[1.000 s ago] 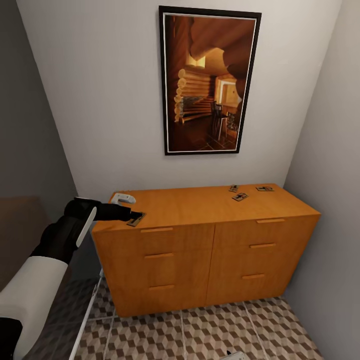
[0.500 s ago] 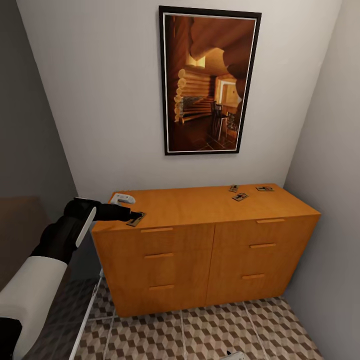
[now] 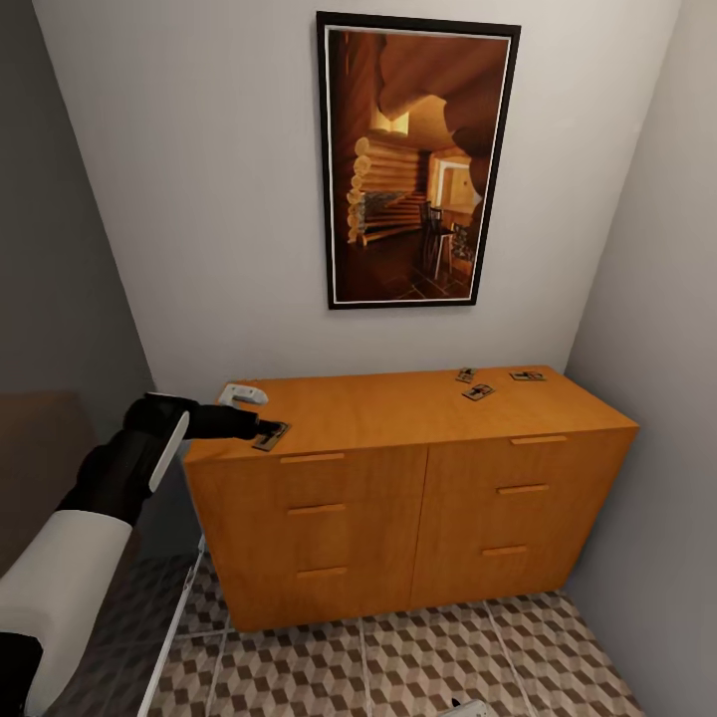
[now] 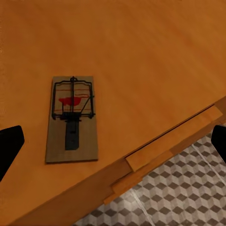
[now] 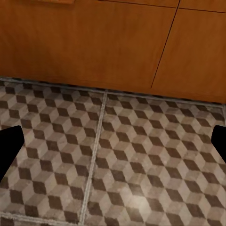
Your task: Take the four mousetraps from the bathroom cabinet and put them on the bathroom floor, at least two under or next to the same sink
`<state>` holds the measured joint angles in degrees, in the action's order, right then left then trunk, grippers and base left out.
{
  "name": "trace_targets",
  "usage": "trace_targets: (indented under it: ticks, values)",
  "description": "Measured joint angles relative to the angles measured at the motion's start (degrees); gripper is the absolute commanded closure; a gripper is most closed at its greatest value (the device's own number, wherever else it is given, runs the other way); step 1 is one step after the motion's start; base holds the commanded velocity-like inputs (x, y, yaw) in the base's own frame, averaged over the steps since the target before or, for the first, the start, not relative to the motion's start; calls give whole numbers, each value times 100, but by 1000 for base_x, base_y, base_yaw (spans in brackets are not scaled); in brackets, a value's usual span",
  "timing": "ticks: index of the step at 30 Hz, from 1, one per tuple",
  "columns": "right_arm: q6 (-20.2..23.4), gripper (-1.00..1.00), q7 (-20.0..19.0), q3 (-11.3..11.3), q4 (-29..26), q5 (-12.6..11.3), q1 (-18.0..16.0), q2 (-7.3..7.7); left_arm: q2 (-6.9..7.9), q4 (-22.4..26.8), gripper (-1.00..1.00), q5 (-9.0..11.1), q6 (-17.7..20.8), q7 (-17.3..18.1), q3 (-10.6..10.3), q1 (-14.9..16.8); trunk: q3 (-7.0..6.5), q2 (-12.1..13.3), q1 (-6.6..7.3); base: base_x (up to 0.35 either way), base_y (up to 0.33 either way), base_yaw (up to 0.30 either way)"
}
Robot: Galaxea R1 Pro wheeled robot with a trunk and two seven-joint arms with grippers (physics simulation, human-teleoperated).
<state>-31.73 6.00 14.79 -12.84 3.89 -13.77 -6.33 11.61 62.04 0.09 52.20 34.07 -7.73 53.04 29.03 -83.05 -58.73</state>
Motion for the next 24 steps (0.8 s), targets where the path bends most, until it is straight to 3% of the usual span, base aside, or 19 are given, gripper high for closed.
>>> trace_targets:
  ticks: [11, 24]
  values:
    - [0, -100, 0, 0, 3, 0, 2, 0, 3, 81, -100, -5, -1, 1, 567, 0, 0, 0, 0, 0, 0, 0]
    - [0, -100, 0, 0, 4, 0, 2, 0, 33, 103, -100, -15, 0, 1, 695, 0, 0, 0, 0, 0, 0, 0]
